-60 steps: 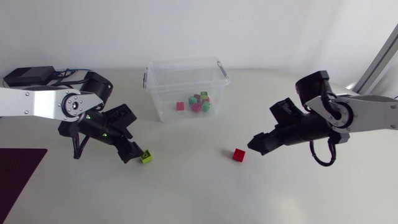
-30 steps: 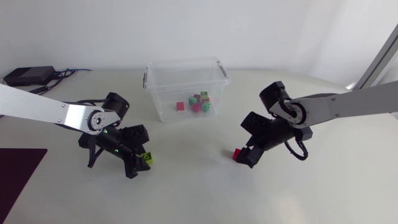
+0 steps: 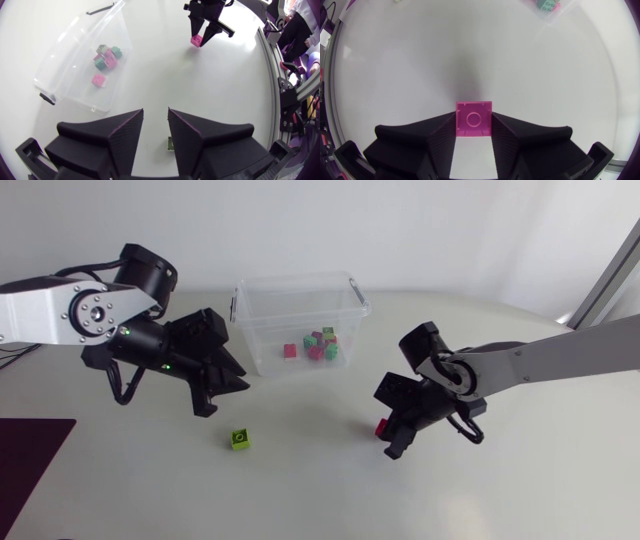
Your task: Place the duplo bricks in the container
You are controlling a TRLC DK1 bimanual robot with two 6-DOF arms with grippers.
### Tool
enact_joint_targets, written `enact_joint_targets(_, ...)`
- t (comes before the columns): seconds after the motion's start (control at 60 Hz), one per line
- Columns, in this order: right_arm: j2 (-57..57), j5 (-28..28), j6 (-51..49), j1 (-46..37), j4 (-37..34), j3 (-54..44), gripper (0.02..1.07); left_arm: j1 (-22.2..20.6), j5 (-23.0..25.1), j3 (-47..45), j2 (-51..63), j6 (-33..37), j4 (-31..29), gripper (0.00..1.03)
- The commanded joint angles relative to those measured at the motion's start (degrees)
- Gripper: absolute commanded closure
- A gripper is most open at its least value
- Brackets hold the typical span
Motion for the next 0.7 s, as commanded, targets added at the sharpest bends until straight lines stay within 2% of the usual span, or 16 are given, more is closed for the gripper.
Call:
enact_joint_targets(0.0,-4.8,0.3,-0.4,0.6,-2.4,0.7,0.85,-0.7,0.8,3.6,-0.2,-0.6,-2.6,0.69)
enact_joint_targets(0.067,-7.6,0.3,0.3,1.0,-4.4,1.9,0.85,-0.7,0.7,4.1,2.1,0.9,-4.4,0.69)
enact_joint_targets(0.1,-9.3,0.3,0.7,1.5,-5.9,2.7,0.85,-0.7,0.7,4.2,4.2,4.0,-8.1,0.61)
enact_joint_targets(0.117,-10.2,0.3,1.0,1.8,-6.5,3.0,0.85,-0.5,0.7,3.8,5.1,5.3,-9.4,0.5)
enact_joint_targets(0.133,-10.5,0.3,1.2,1.9,-6.8,3.1,0.85,-0.4,0.7,3.7,5.2,5.4,-9.4,0.48)
enact_joint_targets(0.15,-11.2,0.3,1.3,2.2,-7.3,3.4,0.85,-0.3,0.7,3.0,5.6,6.0,-9.6,0.32)
enact_joint_targets(0.167,-11.9,0.3,1.5,2.5,-8.0,3.8,0.85,-0.2,0.7,2.8,5.7,6.1,-9.6,0.27)
enact_joint_targets(0.183,-12.5,0.3,1.6,2.7,-8.6,4.2,0.85,-0.1,0.5,1.4,5.9,6.8,-9.4,0.06)
enact_joint_targets(0.2,-13.2,0.3,1.8,2.9,-9.1,4.6,0.85,0.0,0.4,1.0,5.9,7.1,-9.3,0.03)
enact_joint_targets(0.433,-17.0,0.3,5.2,5.1,-14.8,14.2,0.85,2.9,-1.6,-5.4,11.6,12.7,-5.7,0.03)
enact_joint_targets(0.617,-16.2,0.3,7.8,6.5,-17.4,23.9,0.85,3.2,-2.3,-6.9,14.6,12.9,-2.7,0.04)
enact_joint_targets(0.683,-15.5,0.3,8.4,6.8,-17.1,25.8,0.85,3.1,-2.9,-7.3,16.2,12.0,0.1,0.04)
